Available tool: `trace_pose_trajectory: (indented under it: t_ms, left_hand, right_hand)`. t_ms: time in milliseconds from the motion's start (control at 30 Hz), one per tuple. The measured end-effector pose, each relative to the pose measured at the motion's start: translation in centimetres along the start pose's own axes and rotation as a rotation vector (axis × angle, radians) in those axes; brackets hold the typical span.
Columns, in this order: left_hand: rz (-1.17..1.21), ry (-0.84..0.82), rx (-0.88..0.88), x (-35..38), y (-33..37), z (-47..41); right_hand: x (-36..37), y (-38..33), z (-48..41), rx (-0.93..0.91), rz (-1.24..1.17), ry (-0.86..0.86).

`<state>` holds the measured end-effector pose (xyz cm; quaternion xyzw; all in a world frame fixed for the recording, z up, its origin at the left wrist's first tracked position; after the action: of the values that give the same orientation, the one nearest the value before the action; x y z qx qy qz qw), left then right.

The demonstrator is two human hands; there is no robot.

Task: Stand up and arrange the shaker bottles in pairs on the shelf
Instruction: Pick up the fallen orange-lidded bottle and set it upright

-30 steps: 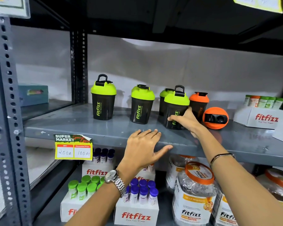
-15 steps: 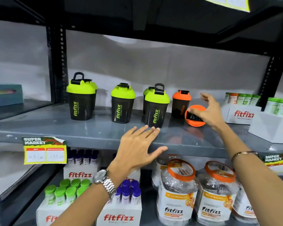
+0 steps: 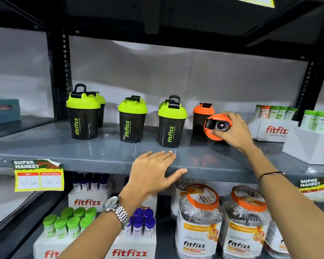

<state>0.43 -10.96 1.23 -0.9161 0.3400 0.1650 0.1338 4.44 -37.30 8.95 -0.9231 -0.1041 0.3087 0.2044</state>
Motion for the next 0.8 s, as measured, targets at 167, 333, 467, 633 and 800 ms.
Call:
trace_pose_trajectory:
  t_ms: [167, 333, 467, 633, 800]
  left_hand:
    - [0.008, 0.004, -0.005, 0.0, 0.0, 0.0]
    - [0.016, -0.011, -0.014, 0.0, 0.0, 0.0]
    - [0.029, -0.010, -0.019, 0.0, -0.1, 0.0]
    - [0.035, -0.007, -0.026, 0.1, -0.1, 0.0]
    - [0.043, -0.003, -0.034, 0.2, -0.1, 0.1]
  right_hand:
    - [-2.0, -0.6, -1.4, 0.282, -0.385, 0.067]
    - [-0.1, -0.9, -1.0, 0.479, -0.581, -0.148]
    - [0.9, -1.2, -0.2, 0.459, -0.593, -0.213]
    - [2.0, 0.4, 1.4, 0.463, -0.384, -0.101]
    - [3.0, 1.0, 1.9, 0.518, -0.611, -0.131]
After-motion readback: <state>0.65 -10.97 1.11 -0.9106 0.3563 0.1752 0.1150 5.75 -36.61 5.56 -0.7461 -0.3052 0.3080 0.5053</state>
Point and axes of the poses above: each hand's wrist, its own z-axis away from the middle knuckle, its own x-axis out of the palm, y = z × x, the point moved 8 cm from there along -z, towards the middle knuckle, and after that the axes turned 4 degrees about y, right-handed, at the moved point
